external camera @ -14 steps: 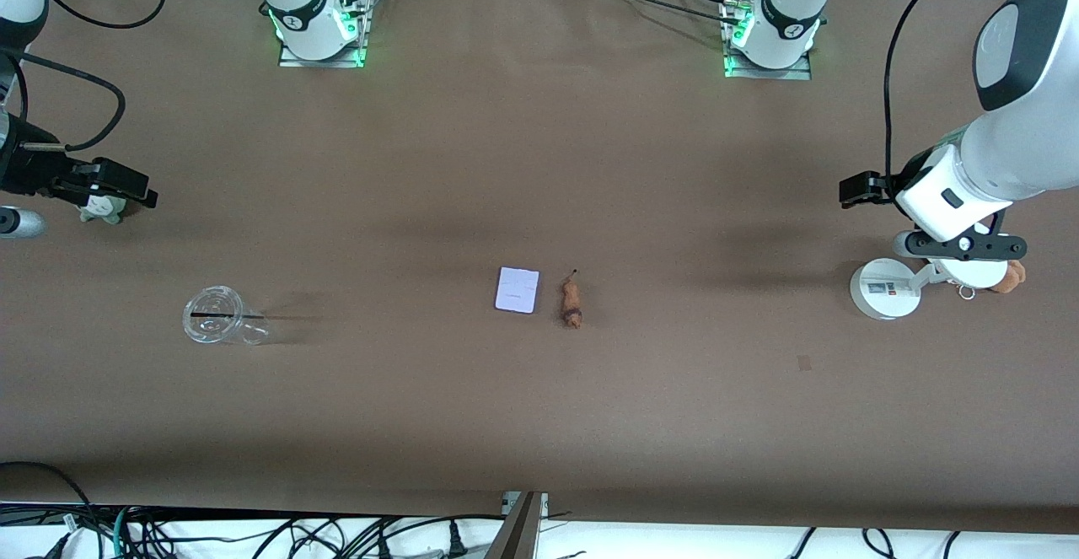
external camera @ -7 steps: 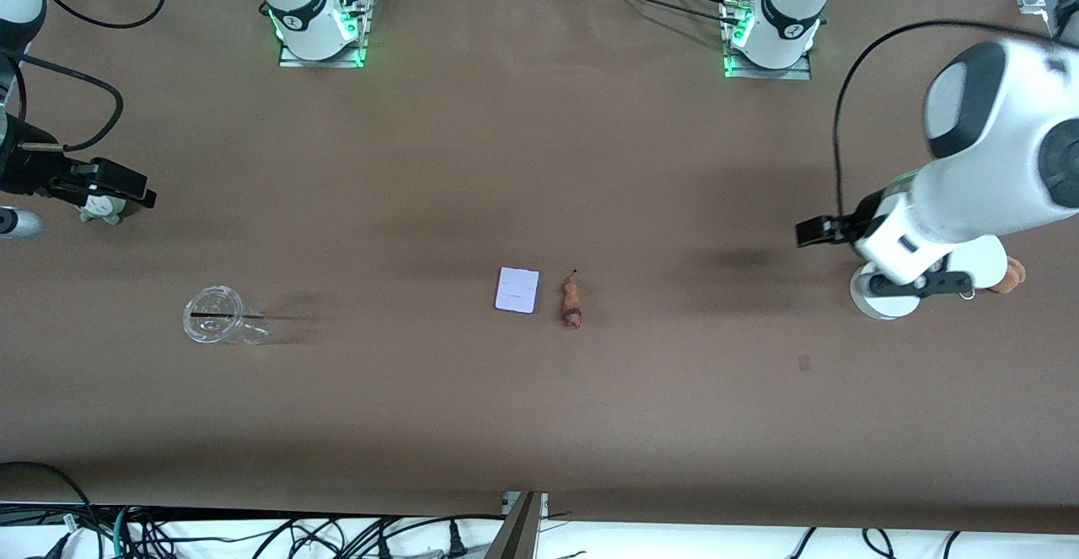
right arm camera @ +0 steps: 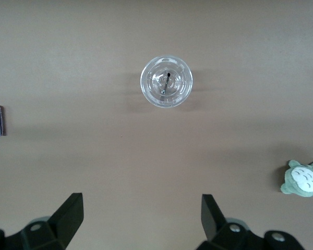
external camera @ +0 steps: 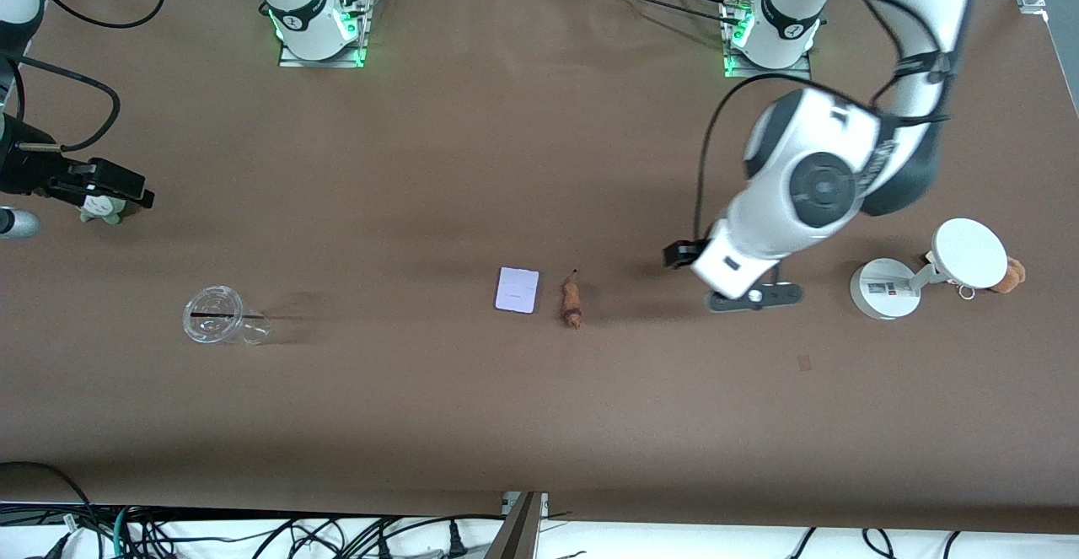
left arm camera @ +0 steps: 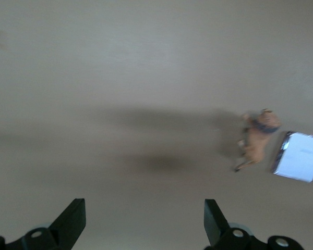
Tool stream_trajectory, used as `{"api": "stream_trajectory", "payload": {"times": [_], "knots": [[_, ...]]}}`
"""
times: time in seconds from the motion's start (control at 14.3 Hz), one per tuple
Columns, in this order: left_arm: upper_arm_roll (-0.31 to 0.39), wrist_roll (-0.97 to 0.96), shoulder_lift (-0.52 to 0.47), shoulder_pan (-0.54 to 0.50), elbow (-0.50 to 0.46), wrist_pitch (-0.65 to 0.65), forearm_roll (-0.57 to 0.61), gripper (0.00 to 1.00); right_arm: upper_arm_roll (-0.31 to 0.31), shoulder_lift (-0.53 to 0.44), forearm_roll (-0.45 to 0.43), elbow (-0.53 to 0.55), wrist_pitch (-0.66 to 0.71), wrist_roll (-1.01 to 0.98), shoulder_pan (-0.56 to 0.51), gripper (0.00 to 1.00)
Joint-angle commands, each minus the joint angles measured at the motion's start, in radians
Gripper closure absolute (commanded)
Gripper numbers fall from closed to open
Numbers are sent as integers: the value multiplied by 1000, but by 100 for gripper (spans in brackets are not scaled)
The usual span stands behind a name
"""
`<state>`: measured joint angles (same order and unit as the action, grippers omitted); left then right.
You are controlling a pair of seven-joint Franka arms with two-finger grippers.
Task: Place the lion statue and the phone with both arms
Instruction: 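Reach the left gripper toward the brown lion statue, then grasp the lion statue with the left gripper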
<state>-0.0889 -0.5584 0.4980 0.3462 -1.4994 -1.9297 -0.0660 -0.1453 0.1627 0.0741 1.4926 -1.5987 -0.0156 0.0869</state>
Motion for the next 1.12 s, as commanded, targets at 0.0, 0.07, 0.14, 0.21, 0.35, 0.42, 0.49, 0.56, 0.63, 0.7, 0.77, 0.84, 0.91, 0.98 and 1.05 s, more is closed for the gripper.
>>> {"api": "stream_trajectory", "payload": {"times": [0.0,0.07,0.14,0.21,0.35,0.42,0.49,0.56,0.63,0.7,0.77,0.84,0.91,0.98,1.05], "knots": [[17,-98,98,63,66,-80,-2,0,4,5,24,-15,9,-9,-12,0],[17,-141,132,83,92,-97,-2,0,4,5,24,-15,9,-9,-12,0],[18,-193,161,108,117,-110,-2,0,4,5,24,-15,9,-9,-12,0],[21,-237,192,132,145,-139,-2,0,4,3,24,-15,9,-9,-12,0],[23,-277,237,161,165,-202,0,0,4,5,24,-15,8,-9,-12,0],[23,-296,253,168,163,-242,-1,0,4,3,24,-15,8,-9,-10,0],[23,-323,270,175,163,-271,0,0,4,3,24,-15,9,-9,-10,0],[25,-354,289,201,163,-297,2,0,4,5,24,-15,9,-9,-12,0],[35,-379,304,221,163,-322,3,0,4,5,24,-15,11,-9,-13,0],[50,-394,321,241,163,-348,20,0,4,5,24,-15,14,-9,-13,0],[58,-403,342,249,163,-380,37,0,4,5,24,-15,14,-9,-13,0],[60,-420,361,254,165,-414,43,0,4,5,24,-15,8,-9,-13,0],[60,-435,375,261,163,-443,43,0,4,8,26,-15,6,-9,-15,0],[60,-442,381,263,165,-457,43,0,4,9,24,-17,6,-9,-13,0],[60,-440,384,266,165,-457,44,0,4,11,23,-17,6,-10,-13,0]]}}
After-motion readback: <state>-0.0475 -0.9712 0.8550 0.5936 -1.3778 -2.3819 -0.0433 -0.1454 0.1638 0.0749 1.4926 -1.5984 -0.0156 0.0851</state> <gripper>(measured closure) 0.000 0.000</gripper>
